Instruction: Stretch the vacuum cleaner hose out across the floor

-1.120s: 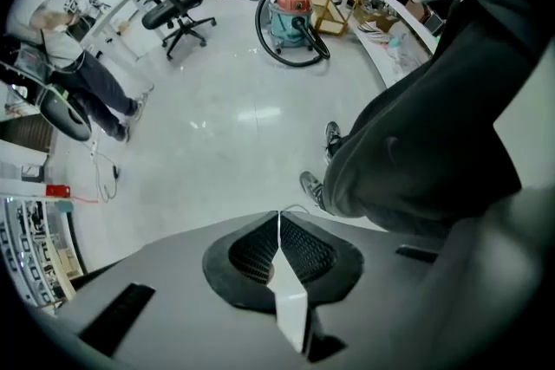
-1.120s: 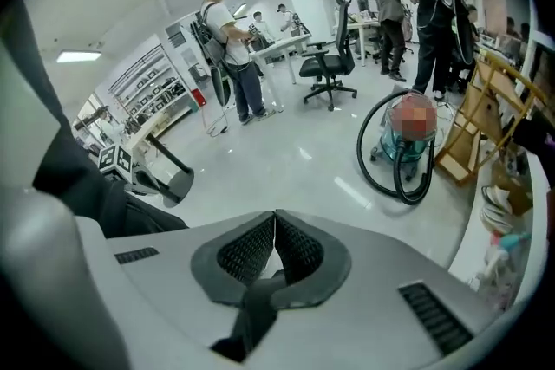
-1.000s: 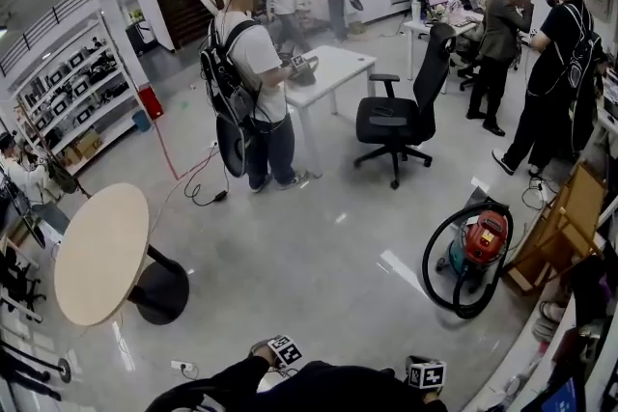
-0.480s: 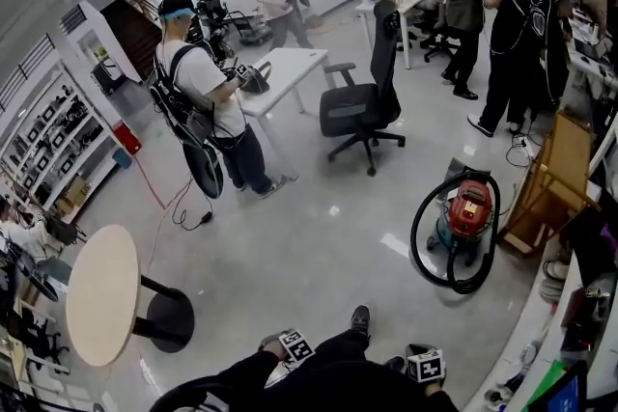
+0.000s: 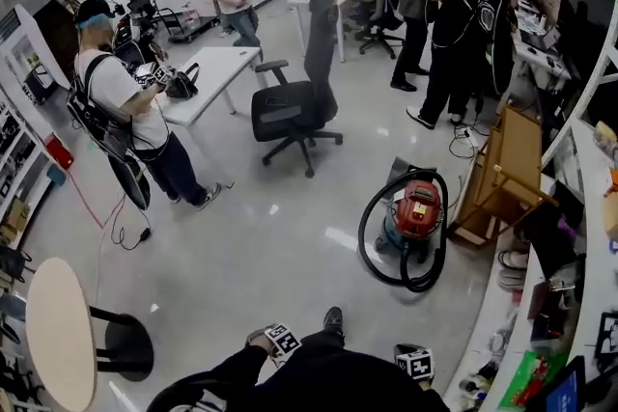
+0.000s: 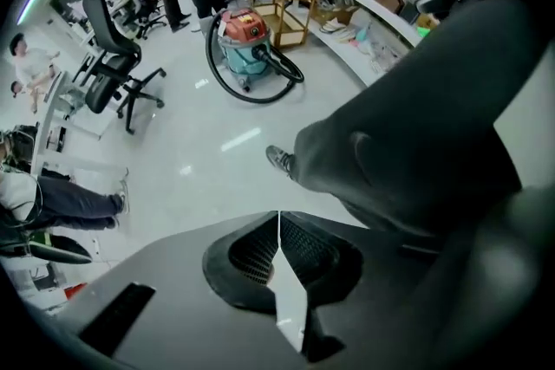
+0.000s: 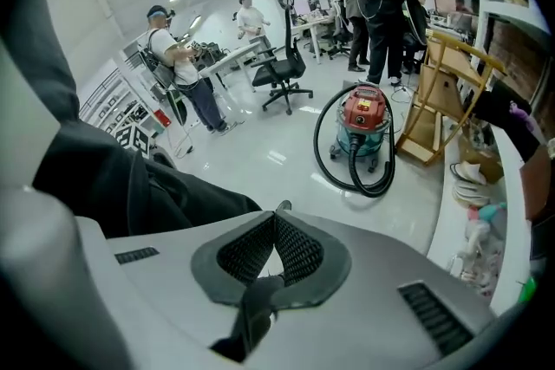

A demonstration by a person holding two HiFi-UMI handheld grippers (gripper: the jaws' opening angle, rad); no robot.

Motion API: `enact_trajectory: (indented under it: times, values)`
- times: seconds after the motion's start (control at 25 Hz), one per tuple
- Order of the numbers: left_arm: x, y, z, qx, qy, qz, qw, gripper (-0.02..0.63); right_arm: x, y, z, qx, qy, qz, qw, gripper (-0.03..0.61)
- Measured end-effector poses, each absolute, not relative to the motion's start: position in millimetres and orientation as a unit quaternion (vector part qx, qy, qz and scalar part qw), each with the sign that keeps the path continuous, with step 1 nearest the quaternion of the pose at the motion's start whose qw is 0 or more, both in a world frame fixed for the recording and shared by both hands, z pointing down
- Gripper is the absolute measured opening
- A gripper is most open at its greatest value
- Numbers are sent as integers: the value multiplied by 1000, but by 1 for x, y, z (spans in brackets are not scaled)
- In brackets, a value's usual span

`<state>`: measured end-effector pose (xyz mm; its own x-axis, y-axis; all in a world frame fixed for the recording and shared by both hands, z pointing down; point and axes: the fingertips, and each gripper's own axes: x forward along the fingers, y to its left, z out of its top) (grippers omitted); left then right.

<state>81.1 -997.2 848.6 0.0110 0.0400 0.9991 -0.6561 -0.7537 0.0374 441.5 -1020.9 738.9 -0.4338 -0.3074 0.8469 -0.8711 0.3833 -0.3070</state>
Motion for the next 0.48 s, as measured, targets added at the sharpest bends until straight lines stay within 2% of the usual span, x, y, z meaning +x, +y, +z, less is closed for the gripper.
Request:
enact_trajectory:
  times: [0.24, 0.32, 0.44, 0.48]
  values:
    - [85, -1114, 854, 697, -240, 621, 266, 26, 413, -1108, 726, 405, -742, 384, 372, 14]
    - [81, -1140, 852, 692, -246, 606, 307, 25, 399, -1134, 722, 402, -743, 385, 372, 14]
    - [110, -1174, 825, 709, -225, 531, 405, 26, 388, -1169, 720, 409, -741, 380, 374, 14]
    - [122, -1194, 812, 728, -225, 505, 406, 26, 385, -1177, 720, 409, -739, 380, 377, 14]
